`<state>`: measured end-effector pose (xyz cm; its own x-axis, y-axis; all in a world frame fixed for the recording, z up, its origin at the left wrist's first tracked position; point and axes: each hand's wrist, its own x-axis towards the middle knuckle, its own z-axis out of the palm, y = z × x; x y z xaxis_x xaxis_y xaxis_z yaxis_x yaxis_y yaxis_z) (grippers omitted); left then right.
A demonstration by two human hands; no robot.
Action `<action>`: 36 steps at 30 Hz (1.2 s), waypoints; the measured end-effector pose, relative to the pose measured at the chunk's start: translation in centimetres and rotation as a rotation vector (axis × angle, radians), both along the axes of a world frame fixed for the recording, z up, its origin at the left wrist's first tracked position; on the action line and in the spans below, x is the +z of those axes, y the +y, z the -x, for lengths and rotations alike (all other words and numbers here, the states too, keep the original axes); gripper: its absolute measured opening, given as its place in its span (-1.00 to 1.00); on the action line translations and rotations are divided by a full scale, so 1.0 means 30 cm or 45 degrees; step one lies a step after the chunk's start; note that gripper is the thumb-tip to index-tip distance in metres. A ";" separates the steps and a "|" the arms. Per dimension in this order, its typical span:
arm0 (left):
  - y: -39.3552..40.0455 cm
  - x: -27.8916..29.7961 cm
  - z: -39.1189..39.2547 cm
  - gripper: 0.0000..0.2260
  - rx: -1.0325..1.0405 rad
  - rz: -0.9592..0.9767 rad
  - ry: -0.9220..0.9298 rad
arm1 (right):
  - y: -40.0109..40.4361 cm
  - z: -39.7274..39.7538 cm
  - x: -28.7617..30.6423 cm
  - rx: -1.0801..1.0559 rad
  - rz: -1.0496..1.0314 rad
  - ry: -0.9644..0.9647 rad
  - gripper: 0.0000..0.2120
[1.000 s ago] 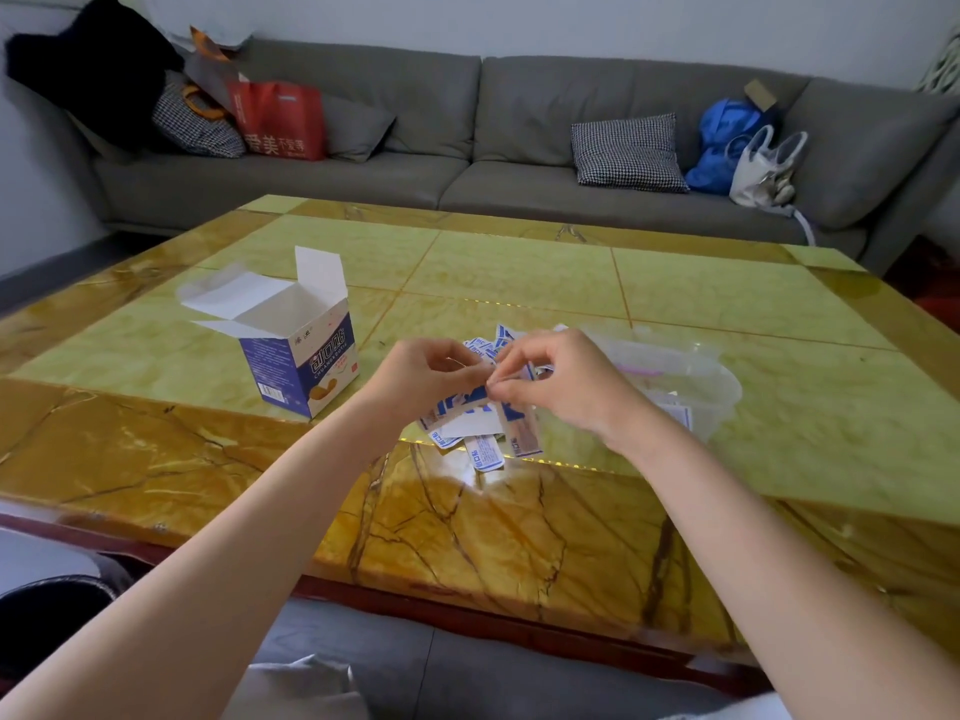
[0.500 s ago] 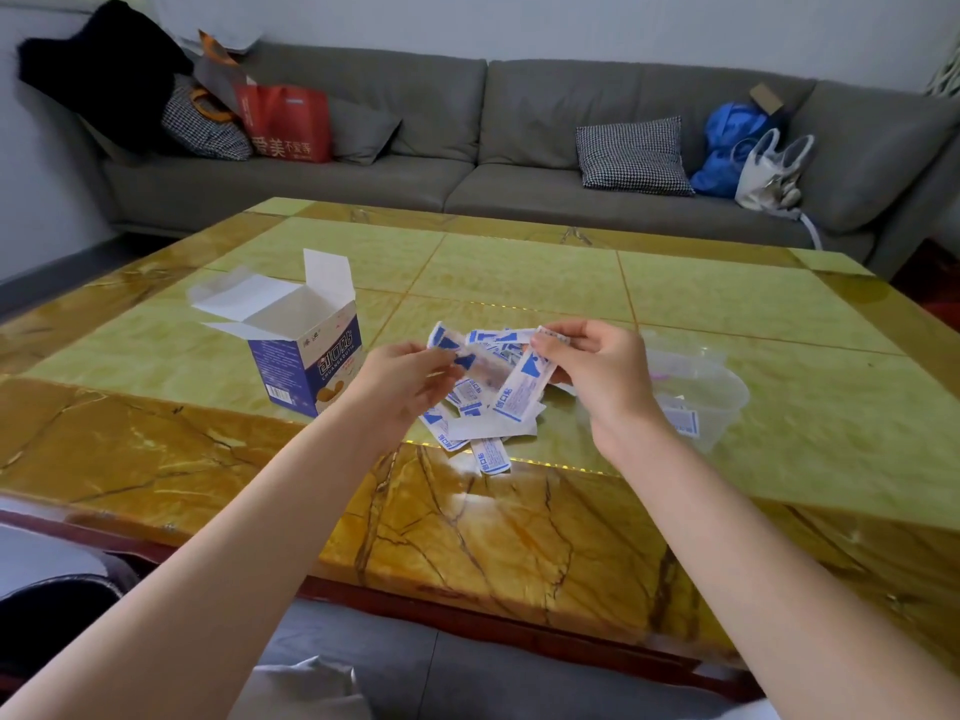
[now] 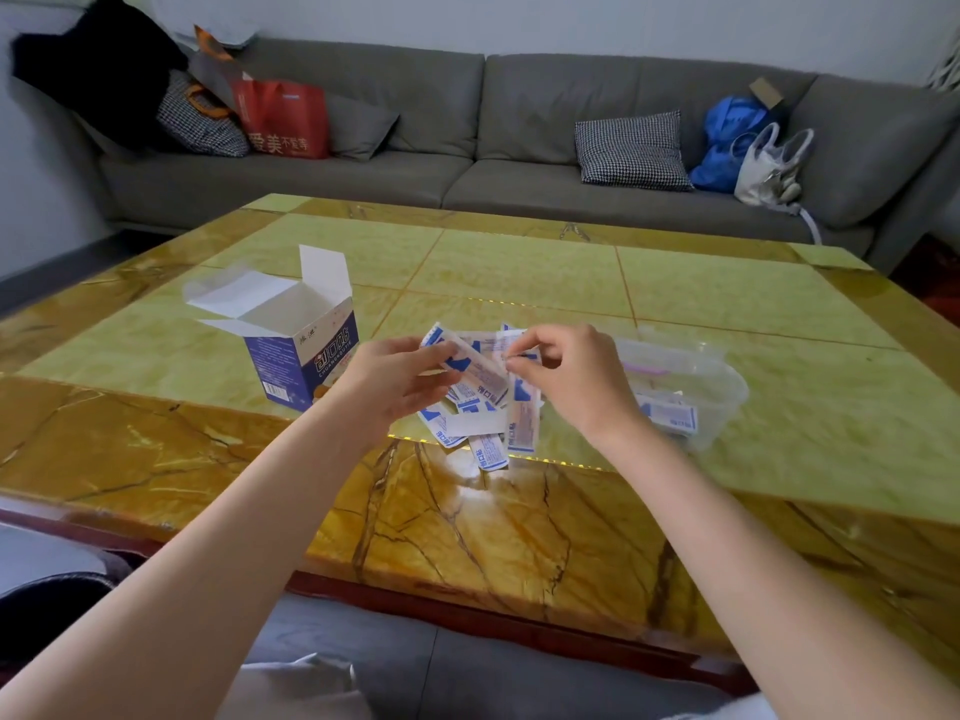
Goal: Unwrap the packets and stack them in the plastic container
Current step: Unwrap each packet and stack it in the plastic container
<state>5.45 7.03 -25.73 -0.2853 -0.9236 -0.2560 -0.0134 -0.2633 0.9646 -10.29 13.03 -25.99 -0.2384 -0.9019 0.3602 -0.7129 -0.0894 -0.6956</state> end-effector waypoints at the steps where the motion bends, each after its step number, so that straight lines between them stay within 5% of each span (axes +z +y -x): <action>1: -0.005 -0.001 -0.007 -0.95 0.022 0.064 -0.101 | 0.003 0.010 0.009 -0.010 0.009 0.018 -0.95; 6: 0.005 -0.001 -0.011 -0.93 -0.176 0.331 -0.486 | 0.012 0.021 0.035 0.097 -0.054 -0.218 -0.84; 16: 0.040 0.011 0.010 -0.87 -0.737 0.177 -0.208 | 0.009 0.008 0.012 0.191 -0.277 -0.141 -0.72; 21: 0.033 -0.009 0.037 -0.89 -0.501 0.386 -0.232 | 0.010 -0.020 -0.003 0.181 -0.137 -0.118 -0.83; 25: 0.009 -0.009 0.028 -0.91 -0.339 0.362 -0.095 | 0.008 -0.035 -0.017 0.232 -0.134 0.397 -0.91; 30: -0.042 -0.080 -0.008 -0.81 -0.316 0.859 -1.108 | 0.021 0.001 -0.047 0.231 -0.363 0.691 -0.90; 36: -0.022 -0.153 0.046 -0.69 -0.573 1.006 -1.485 | 0.051 0.011 -0.095 0.367 -0.671 0.772 -0.82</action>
